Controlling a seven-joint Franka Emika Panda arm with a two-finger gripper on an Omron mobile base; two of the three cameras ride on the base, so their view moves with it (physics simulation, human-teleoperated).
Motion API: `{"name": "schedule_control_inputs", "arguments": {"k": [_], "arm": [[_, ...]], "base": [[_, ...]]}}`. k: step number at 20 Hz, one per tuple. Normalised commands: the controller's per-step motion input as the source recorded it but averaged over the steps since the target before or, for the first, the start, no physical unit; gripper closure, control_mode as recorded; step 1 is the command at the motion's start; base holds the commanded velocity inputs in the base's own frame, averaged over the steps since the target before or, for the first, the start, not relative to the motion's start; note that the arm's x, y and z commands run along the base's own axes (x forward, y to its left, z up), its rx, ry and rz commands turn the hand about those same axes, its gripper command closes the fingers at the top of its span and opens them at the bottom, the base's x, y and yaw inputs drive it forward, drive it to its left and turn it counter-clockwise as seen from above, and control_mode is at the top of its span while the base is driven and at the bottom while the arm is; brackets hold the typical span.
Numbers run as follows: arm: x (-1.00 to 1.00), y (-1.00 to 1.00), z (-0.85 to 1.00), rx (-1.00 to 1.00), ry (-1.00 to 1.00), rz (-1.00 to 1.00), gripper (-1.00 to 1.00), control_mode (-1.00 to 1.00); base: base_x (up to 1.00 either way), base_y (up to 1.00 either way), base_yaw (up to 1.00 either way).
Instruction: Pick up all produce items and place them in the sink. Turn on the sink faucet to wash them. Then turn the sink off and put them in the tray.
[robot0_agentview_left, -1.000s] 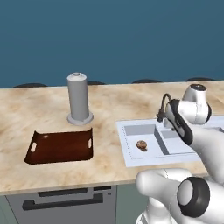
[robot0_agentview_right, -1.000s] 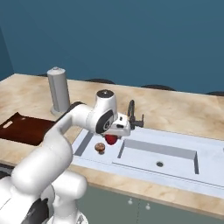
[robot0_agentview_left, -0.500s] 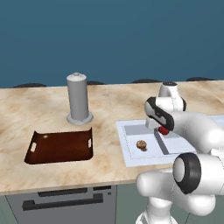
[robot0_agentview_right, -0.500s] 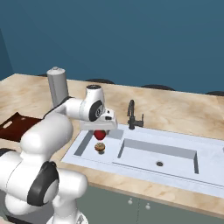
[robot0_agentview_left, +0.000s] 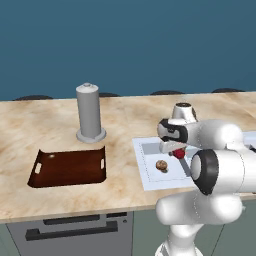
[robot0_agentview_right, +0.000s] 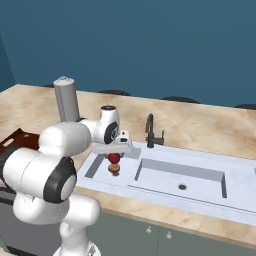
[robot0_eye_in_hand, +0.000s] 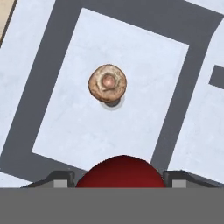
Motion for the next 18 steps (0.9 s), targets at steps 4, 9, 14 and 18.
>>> {"name": "schedule_control_inputs", "arguments": {"k": [4, 9, 14, 18], "arm": [[0.13, 0.0, -0.59, 0.01, 0.0, 0.0, 1.0, -1.0], [0.17, -0.01, -0.61, 0.0, 0.0, 0.0, 1.0, -1.0], [0.24, -0.02, -0.45, 0.0, 0.0, 0.0, 1.0, -1.0], [0.23, -0.08, -0.36, 0.0, 0.0, 0.0, 1.0, -1.0]], "base": [[0.0, 0.0, 0.0], [0.0, 0.0, 0.0], [0.0, 0.0, 0.0], [0.0, 0.0, 0.0]]}}
